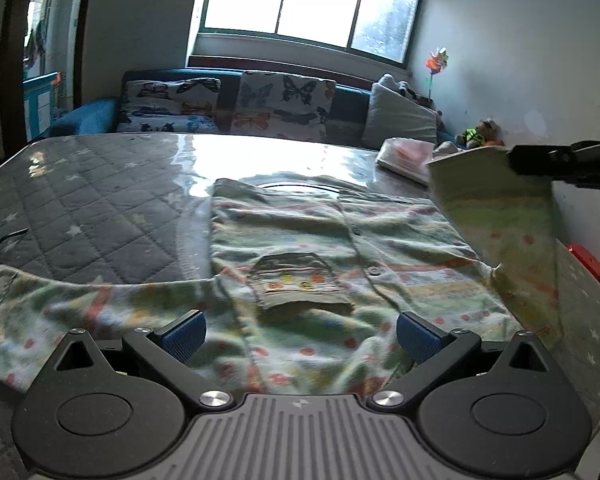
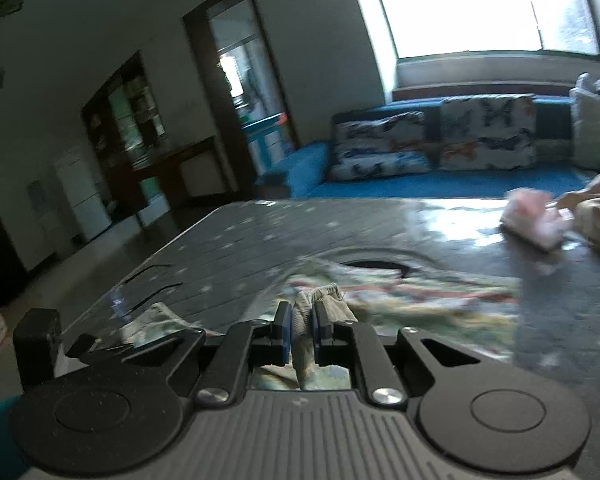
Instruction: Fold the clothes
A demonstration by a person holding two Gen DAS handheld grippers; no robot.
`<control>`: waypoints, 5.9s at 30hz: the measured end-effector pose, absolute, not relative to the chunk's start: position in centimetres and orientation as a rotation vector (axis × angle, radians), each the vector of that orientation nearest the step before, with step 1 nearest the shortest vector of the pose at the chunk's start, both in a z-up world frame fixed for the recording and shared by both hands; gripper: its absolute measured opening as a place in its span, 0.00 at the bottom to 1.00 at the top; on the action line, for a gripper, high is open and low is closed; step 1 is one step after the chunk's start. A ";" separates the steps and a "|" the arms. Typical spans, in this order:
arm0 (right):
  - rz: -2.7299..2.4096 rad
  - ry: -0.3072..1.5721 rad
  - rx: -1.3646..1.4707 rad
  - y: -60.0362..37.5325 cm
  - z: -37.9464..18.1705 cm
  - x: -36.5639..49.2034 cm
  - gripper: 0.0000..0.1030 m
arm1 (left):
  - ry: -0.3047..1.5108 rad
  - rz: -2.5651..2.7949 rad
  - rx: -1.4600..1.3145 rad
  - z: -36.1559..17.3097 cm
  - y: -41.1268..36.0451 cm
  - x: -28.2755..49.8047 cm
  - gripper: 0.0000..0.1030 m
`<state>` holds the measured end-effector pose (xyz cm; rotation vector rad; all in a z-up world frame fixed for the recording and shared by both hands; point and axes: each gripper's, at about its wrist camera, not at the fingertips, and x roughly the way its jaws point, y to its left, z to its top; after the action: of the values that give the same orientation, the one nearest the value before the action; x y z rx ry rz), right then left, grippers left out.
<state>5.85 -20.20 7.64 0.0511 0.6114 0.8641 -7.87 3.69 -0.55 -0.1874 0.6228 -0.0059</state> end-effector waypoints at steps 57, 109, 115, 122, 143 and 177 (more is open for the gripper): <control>0.664 0.772 -0.163 -26.3 -1.6 9.4 0.31 | 0.686 -0.265 -0.163 -2.8 -1.9 -4.8 0.97; 0.923 0.717 -0.233 -19.4 -0.9 3.3 0.40 | 0.594 0.744 -0.409 -3.2 21.7 -12.2 0.39; 0.898 0.718 -0.194 -20.5 -1.2 3.2 0.40 | 0.558 0.691 -0.486 -2.5 21.9 -12.6 0.15; 0.863 0.712 -0.149 -22.0 -1.3 3.4 0.40 | 0.470 0.468 -0.493 1.9 17.0 -12.3 0.13; 0.726 0.680 -0.024 -28.4 -1.4 3.9 0.40 | 0.533 -0.201 -0.407 6.1 -1.9 -4.4 0.11; 0.835 0.741 -0.146 -20.3 -3.3 6.9 0.46 | 0.734 -0.049 -0.379 -2.8 7.1 -4.5 0.22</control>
<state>6.92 -20.30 -3.32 -0.1459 0.7411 0.8348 -4.55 7.11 -2.78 -0.3785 0.7335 -0.0487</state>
